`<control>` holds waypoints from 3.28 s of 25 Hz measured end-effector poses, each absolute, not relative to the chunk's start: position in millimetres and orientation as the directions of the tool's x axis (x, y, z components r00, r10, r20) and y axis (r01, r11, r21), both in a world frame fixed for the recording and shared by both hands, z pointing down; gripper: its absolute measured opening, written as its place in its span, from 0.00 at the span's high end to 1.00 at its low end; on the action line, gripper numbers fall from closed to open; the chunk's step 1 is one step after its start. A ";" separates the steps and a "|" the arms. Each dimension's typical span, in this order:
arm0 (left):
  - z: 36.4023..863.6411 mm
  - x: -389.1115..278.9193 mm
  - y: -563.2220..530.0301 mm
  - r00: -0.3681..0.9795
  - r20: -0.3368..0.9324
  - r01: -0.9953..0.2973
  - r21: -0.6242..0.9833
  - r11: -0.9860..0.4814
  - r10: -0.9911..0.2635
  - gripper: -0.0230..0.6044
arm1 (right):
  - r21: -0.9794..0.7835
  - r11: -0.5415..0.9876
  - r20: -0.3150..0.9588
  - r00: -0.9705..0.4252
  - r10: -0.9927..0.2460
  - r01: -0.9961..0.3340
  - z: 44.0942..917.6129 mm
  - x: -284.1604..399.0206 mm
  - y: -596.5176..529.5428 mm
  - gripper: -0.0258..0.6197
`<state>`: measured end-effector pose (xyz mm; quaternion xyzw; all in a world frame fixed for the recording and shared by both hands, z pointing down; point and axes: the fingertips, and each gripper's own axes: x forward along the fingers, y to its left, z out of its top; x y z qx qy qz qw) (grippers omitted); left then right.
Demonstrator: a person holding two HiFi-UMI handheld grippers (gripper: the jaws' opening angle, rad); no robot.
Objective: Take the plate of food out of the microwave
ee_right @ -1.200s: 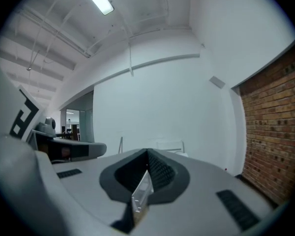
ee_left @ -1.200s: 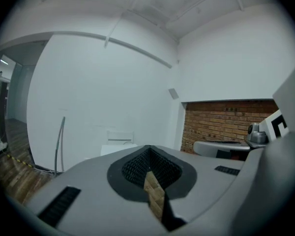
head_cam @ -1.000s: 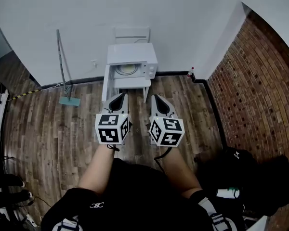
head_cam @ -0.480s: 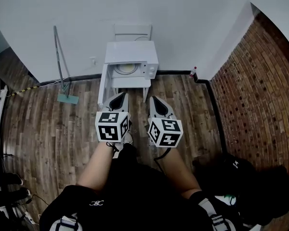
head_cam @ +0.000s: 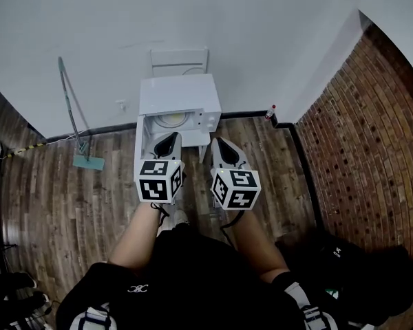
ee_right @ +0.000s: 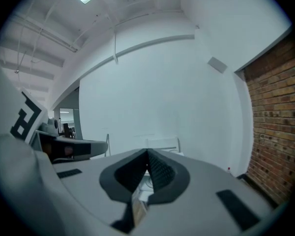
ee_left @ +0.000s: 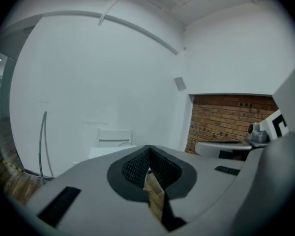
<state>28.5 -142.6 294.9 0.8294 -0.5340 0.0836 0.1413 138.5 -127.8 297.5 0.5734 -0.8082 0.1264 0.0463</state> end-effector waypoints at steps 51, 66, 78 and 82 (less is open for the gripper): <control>723.0 -29.6 -333.3 0.305 0.553 -0.948 0.257 -0.189 -0.775 0.96 | -0.480 0.171 0.428 -0.400 -0.810 -0.860 805.7 52.1 -464.0 0.56; 724.3 -32.6 -343.0 0.336 0.561 -0.940 0.247 -0.235 -0.756 0.96 | -0.366 0.039 0.538 -0.245 -0.807 -0.930 858.2 30.6 -531.5 0.50; 742.6 -28.5 -336.8 0.365 0.588 -0.929 0.279 -0.243 -0.722 0.96 | -0.433 0.036 0.566 -0.303 -0.767 -0.901 863.1 42.2 -512.6 0.72; 746.2 -26.6 -332.9 0.371 0.600 -0.927 0.281 -0.248 -0.709 0.96 | -0.638 -0.002 0.503 -0.415 -0.758 -0.770 863.3 37.0 -497.7 0.79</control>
